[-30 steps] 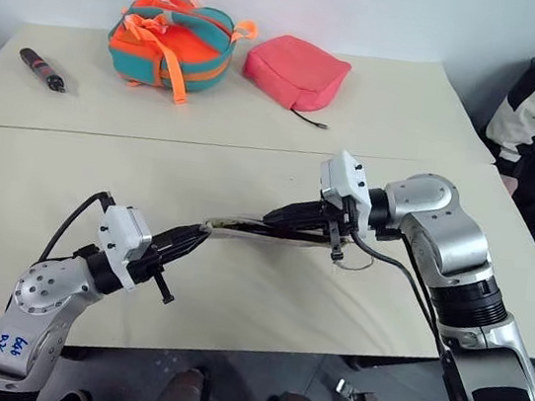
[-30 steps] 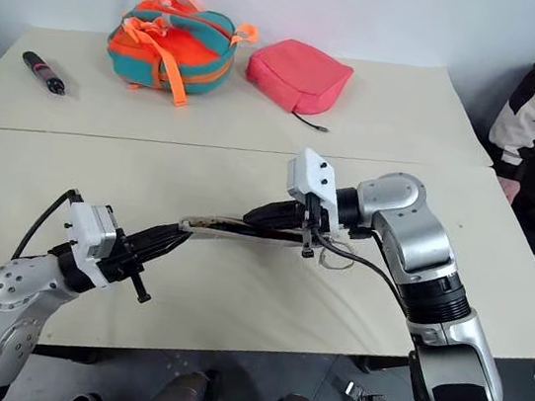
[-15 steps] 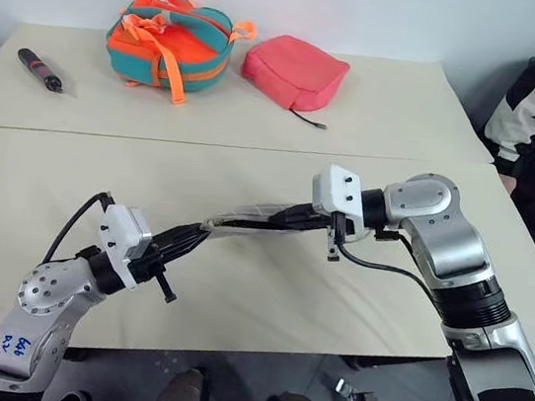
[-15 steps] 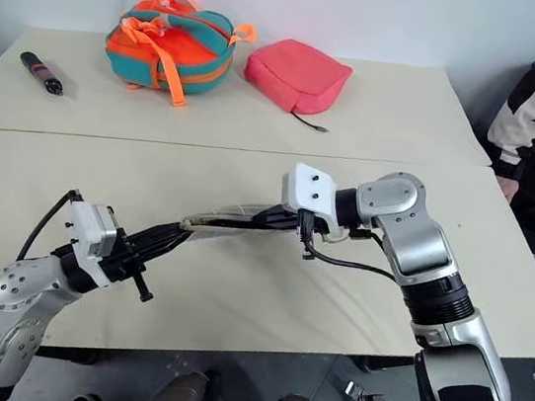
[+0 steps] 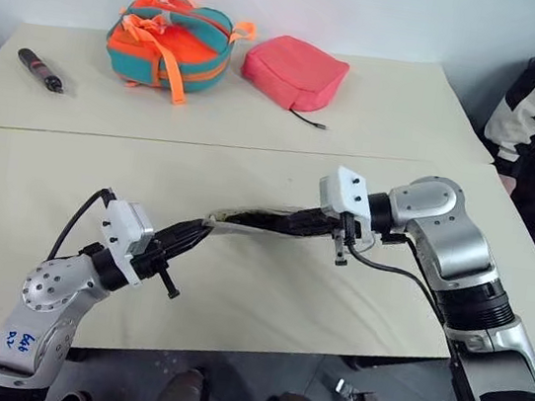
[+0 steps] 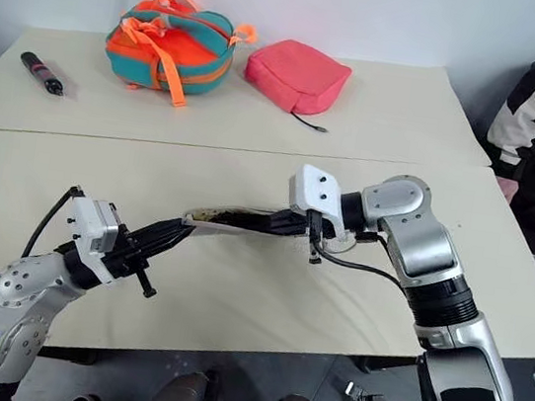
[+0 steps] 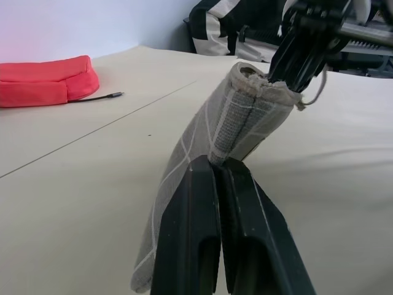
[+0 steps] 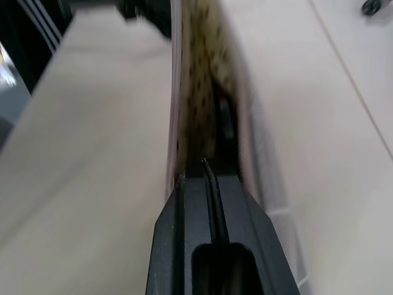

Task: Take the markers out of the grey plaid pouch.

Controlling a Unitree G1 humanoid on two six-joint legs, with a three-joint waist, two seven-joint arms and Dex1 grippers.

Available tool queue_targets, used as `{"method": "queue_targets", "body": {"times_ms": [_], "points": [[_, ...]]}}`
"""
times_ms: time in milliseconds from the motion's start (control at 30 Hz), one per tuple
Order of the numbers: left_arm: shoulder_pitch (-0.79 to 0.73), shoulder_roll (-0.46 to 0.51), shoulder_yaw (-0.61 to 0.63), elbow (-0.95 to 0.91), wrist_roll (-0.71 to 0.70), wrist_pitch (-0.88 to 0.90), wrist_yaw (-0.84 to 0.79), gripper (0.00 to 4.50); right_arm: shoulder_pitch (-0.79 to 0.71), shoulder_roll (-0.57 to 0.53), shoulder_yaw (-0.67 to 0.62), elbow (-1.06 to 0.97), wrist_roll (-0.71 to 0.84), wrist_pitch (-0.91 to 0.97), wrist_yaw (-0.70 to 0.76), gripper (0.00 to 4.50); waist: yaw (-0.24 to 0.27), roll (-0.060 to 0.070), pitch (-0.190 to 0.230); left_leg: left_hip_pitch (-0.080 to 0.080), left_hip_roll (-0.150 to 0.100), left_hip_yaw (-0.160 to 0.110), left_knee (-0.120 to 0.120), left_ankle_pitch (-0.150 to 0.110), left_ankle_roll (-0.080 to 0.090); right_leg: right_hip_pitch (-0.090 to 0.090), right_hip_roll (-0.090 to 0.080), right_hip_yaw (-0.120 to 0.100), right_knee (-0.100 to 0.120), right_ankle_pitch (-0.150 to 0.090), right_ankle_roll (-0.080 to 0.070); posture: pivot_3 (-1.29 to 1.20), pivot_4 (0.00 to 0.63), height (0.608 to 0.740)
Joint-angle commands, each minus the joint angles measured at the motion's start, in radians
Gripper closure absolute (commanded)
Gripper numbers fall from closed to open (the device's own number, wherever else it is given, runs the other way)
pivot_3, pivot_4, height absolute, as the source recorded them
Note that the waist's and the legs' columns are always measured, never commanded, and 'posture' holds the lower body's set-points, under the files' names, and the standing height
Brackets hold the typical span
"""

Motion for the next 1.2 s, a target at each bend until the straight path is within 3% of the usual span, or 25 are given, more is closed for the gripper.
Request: {"method": "queue_targets", "body": {"times_ms": [33, 133, 400, 767, 967, 1167, 1200], "points": [[-0.018, -0.010, 0.024, -0.014, -0.045, 0.018, 0.013, 4.50, 0.015, -0.022, 0.012, -0.012, -0.057, -0.070, -0.018, 4.46, 0.000, 0.000, 0.000, 0.000, 0.000, 0.000, 0.000, 0.000, 0.000, 0.000, 0.000, 0.000, 0.000, 0.000, 0.000, 0.00, 0.150, 0.740], [-0.028, -0.015, 0.018, -0.040, -0.096, 0.070, 0.017, 4.50, -0.004, -0.019, 0.049, 0.077, -0.185, -0.211, -0.083, 4.46, 0.000, 0.000, 0.000, 0.000, 0.000, 0.000, 0.000, 0.000, 0.000, 0.000, 0.000, 0.000, -0.001, 0.000, 0.000, 0.00, 0.150, 0.740], [-0.028, 0.026, 0.031, -0.072, -0.285, 0.258, -0.018, 4.50, -0.069, -0.058, 0.050, 0.172, -0.260, -0.337, -0.035, 4.46, 0.000, 0.000, 0.000, 0.000, 0.000, 0.000, 0.001, 0.000, 0.000, 0.001, 0.001, 0.000, -0.001, 0.000, 0.000, 0.00, 0.150, 0.740], [-0.044, -0.089, 0.037, -0.066, -0.533, 0.394, 0.065, 4.50, -0.114, -0.102, 0.043, 0.058, -0.208, -0.262, 0.086, 4.46, 0.001, 0.000, 0.001, 0.000, 0.000, -0.003, 0.003, -0.001, 0.000, 0.003, 0.000, 0.001, -0.002, 0.000, 0.000, 0.00, 0.150, 0.740], [0.023, -0.050, 0.026, -0.015, -0.439, 0.372, 0.024, 4.50, -0.089, -0.047, 0.122, 0.103, -0.307, -0.318, 0.027, 4.46, -0.002, 0.000, 0.001, 0.001, 0.001, -0.001, 0.003, -0.001, 0.000, 0.003, 0.002, 0.000, -0.002, 0.000, 0.000, 0.00, 0.150, 0.740], [0.052, -0.077, 0.023, 0.008, -0.382, 0.316, 0.018, 4.50, -0.126, 0.029, 0.185, 0.241, -0.431, -0.391, -0.074, 4.46, 0.001, 0.000, 0.001, 0.001, 0.001, -0.001, 0.004, -0.001, -0.001, 0.003, 0.001, 0.001, -0.002, 0.000, 0.000, 0.00, 0.150, 0.740], [0.051, -0.084, 0.022, 0.005, -0.392, 0.318, 0.018, 4.50, -0.133, 0.036, 0.187, 0.256, -0.440, -0.399, -0.083, 4.30, 0.001, 0.000, 0.001, 0.001, 0.001, -0.001, 0.004, -0.001, -0.001, 0.003, 0.001, 0.001, -0.002, 0.000, 0.000, 0.00, 0.150, 0.740]]}}
